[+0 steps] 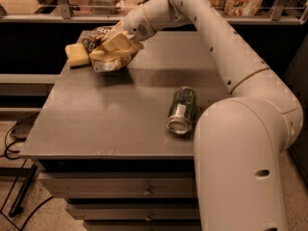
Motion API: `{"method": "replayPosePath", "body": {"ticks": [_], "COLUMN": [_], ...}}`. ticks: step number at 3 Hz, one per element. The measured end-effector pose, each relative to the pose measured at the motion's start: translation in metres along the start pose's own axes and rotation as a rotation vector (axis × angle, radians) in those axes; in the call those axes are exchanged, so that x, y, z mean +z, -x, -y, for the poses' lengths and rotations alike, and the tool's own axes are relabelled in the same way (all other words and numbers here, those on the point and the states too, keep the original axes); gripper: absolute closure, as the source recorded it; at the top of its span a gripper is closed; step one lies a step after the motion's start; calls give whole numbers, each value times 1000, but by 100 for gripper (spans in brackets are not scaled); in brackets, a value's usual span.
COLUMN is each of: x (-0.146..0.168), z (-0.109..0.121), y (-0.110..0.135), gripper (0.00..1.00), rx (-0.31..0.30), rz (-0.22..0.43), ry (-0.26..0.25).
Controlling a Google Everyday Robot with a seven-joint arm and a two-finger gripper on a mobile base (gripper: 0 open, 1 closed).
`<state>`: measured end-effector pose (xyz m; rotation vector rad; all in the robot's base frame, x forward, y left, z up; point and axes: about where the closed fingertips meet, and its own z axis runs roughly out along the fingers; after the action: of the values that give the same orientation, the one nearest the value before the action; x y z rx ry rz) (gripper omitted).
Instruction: Move brown chip bag near sponge
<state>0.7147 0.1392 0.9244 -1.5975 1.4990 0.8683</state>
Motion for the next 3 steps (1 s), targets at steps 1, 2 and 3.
{"method": "replayPosePath", "body": {"ticks": [1, 2, 3], "x": [3, 7, 11], "z": [0, -1, -2], "y": [0, 0, 0], "gripper": [58, 35, 12], "rx": [0, 0, 1], "rz": [0, 1, 1], "ry": [5, 11, 17]}}
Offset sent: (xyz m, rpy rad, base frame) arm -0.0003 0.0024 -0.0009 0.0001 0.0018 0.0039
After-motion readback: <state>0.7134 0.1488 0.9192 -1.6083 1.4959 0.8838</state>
